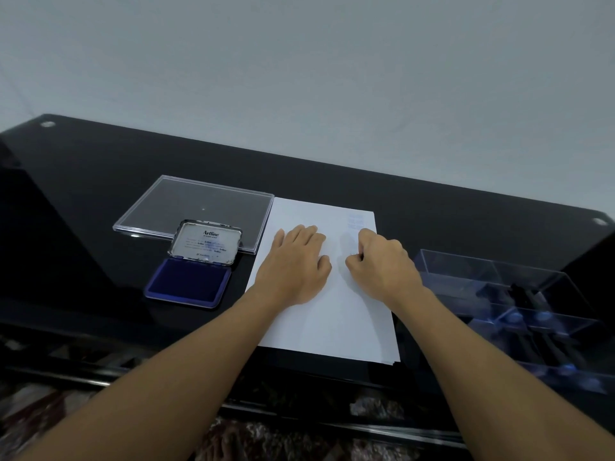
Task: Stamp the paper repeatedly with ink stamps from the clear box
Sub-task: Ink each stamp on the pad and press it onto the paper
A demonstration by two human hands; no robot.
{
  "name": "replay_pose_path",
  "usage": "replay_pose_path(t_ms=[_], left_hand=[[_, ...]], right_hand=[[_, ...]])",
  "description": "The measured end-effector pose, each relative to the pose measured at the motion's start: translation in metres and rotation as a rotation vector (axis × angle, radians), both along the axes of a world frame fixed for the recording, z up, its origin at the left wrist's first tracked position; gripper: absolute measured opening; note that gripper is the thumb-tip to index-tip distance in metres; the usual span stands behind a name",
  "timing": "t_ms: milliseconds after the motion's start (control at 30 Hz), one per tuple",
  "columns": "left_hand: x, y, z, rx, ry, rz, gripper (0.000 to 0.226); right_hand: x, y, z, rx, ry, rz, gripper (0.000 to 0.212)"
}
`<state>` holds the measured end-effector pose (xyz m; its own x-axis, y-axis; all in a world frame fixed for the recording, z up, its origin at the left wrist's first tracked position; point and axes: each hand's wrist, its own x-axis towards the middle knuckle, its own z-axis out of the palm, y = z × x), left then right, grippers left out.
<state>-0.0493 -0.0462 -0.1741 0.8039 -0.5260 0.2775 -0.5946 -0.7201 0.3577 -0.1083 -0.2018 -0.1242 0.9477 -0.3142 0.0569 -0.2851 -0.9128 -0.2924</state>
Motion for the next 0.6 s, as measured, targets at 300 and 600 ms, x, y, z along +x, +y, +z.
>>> replay_pose_path(t_ms=[300,600], left_hand=[[0.000,0.000,0.002,0.012,0.001,0.000,0.043],[-0.001,0.001,0.002,0.012,0.008,0.001,0.044]], right_hand=[[0.002,0.001,0.001,0.044,0.019,-0.027,0.021],[0.010,-0.001,0.001,0.063,0.044,-0.026,0.023]])
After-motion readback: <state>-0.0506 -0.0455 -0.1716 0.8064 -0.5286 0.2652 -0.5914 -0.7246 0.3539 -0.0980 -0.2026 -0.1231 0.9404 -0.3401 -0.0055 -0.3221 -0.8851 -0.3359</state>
